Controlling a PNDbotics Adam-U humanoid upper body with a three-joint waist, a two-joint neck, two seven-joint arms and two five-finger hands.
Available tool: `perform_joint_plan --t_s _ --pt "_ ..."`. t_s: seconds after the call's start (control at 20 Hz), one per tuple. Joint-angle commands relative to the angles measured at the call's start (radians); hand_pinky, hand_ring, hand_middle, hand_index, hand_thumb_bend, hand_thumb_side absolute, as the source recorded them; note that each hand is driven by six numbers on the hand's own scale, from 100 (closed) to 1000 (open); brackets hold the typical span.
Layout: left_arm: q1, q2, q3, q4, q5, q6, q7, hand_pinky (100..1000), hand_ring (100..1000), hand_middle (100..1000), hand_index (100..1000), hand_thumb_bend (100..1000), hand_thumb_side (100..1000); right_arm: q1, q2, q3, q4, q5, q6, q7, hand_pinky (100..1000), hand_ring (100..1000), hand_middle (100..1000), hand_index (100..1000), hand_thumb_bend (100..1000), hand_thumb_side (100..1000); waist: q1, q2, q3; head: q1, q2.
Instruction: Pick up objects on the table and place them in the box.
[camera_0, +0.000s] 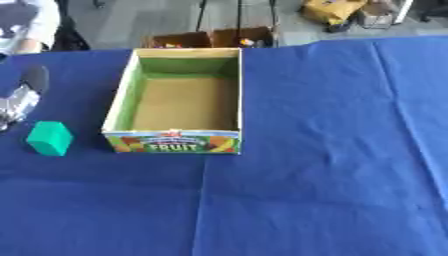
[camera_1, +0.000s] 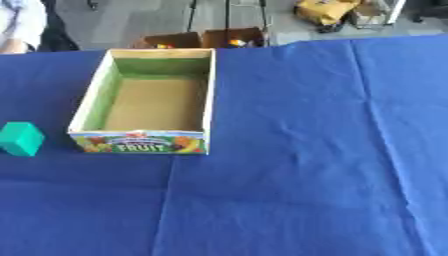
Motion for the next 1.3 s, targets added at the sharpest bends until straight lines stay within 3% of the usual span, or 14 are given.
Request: perform_joint_plan --t_s 0.05,0.2,0.45,0.55,0.7,0.85,1.3 --pt "-0.039 0.099 -0.010 0.044 -0.023 -0.027 -0.167 924 970 967 1000 435 899 -0.008 -0.028 0.001 -0.020 -0.012 -0.001 0.006 705 707 523 706 100 793 0.002 -0.024 -0.001 0.003 -0.008" --pt "-0.077 0.132 -0.029 0.083 -0.037 -0.044 -0.274 936 978 975 1000 539 910 -0.007 -0.028 0.003 -0.020 -0.014 -0.001 0.011 705 708 522 706 100 794 0.005 -0.025 -0.004 0.008 -0.009" --pt "-0.126 0.159 -0.045 0.151 -0.048 -0.060 -0.373 949 987 997 1000 725 904 -0.004 -0.031 0.006 -0.020 -0.017 -0.001 0.016 706 708 521 705 100 794 0.009 -0.027 -0.009 0.009 -0.011" --pt "-0.142 0.164 -0.050 0.179 -0.050 -0.065 -0.400 952 991 1000 1000 740 881 -0.004 -0.032 0.006 -0.020 -0.018 -0.001 0.018 706 708 521 705 100 795 0.009 -0.027 -0.010 0.010 -0.012" --pt "-0.166 0.167 -0.064 0.224 -0.052 -0.075 -0.439 948 1000 1000 1000 693 779 -0.005 -0.033 0.008 -0.020 -0.019 -0.001 0.021 706 708 517 702 100 796 0.010 -0.026 -0.015 0.011 -0.015" --pt "-0.200 0.167 -0.087 0.288 -0.047 -0.083 -0.498 936 1000 1000 1000 575 683 -0.005 -0.034 0.009 -0.020 -0.020 -0.001 0.023 707 708 515 702 100 796 0.010 -0.025 -0.019 0.016 -0.017" --pt "-0.301 0.144 -0.164 0.481 -0.114 -0.105 -0.528 901 987 1000 1000 531 630 -0.007 -0.037 0.011 -0.020 -0.024 -0.001 0.024 708 707 509 700 100 795 0.011 -0.017 -0.031 0.027 -0.024"
